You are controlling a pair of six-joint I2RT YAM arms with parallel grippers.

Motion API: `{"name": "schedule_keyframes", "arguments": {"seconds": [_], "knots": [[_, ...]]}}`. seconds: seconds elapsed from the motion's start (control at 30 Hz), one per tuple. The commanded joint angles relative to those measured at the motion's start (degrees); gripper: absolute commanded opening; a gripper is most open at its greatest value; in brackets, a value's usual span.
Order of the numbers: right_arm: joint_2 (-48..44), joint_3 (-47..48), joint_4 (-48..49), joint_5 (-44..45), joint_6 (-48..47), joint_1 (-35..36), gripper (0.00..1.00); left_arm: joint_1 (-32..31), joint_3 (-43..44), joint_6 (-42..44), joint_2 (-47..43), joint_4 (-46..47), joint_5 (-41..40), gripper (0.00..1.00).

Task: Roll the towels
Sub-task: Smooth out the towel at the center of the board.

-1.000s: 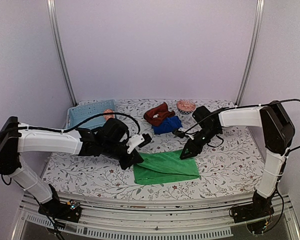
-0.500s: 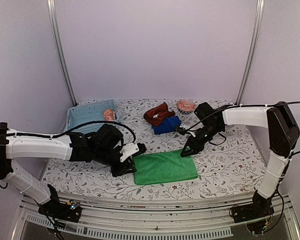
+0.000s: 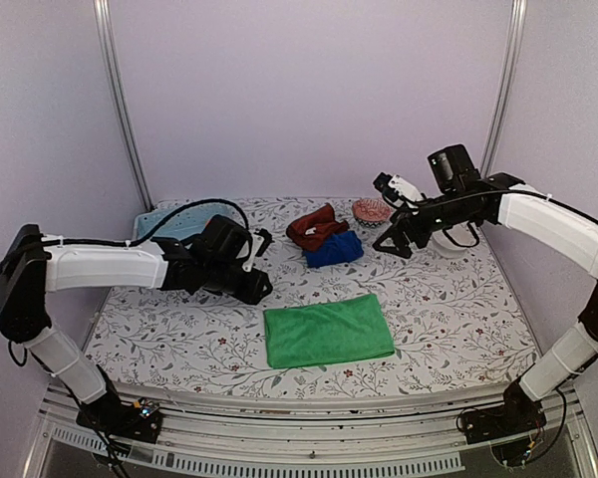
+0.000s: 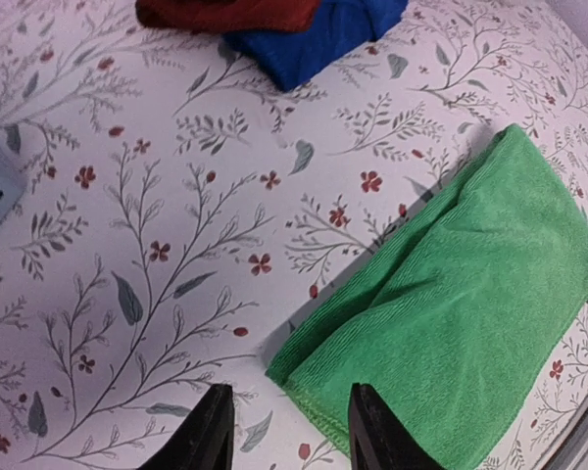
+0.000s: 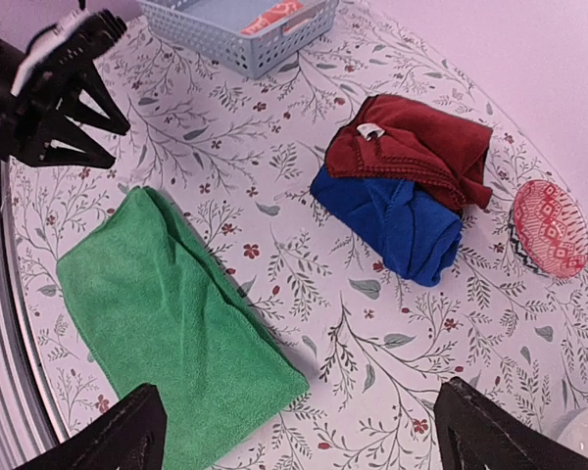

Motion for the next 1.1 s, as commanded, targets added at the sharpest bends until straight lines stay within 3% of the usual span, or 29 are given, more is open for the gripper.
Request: {"name": "schedule_keyframes", "arguments": {"seconds": [0.0, 0.17, 0.33, 0.53, 0.67, 0.87, 1.07], "knots": [[4.58, 0.16, -2.76, -8.63, -1.32, -2.03, 1.00, 5.44, -7.08, -10.44, -0.64, 6.59, 10.26, 0.43], [8.83, -6.71, -0.42, -18.77, -6.53, -2.01, 0.78, 7.59, -10.32, -10.62, 2.05, 12.78, 21.20, 0.43], [12.52, -9.74, 2.15, -20.10, -6.44, -2.00, 0.68, 7.84, -9.61, -10.21, 4.77, 12.89, 21.18, 0.43], [14.94, -9.47, 1.18, -21.53, -7.19, -1.98, 0.65, 7.87, -7.12, -8.85, 8.57, 11.81, 20.52, 0.40], [16.23, -9.17, 1.05, -21.45, -7.35, -1.89, 0.64, 7.87, -6.26, -8.19, 9.16, 11.67, 20.09, 0.28], [19.64, -8.14, 1.23, -18.97, -5.96, -1.93, 0.57, 7.87, -5.96, -7.00, 6.46, 11.67, 19.61, 0.02], [22.19, -5.90, 4.60, -12.05, -1.03, -1.92, 0.49, 8.14, -5.21, -6.16, 4.84, 10.82, 18.41, 0.00]]}}
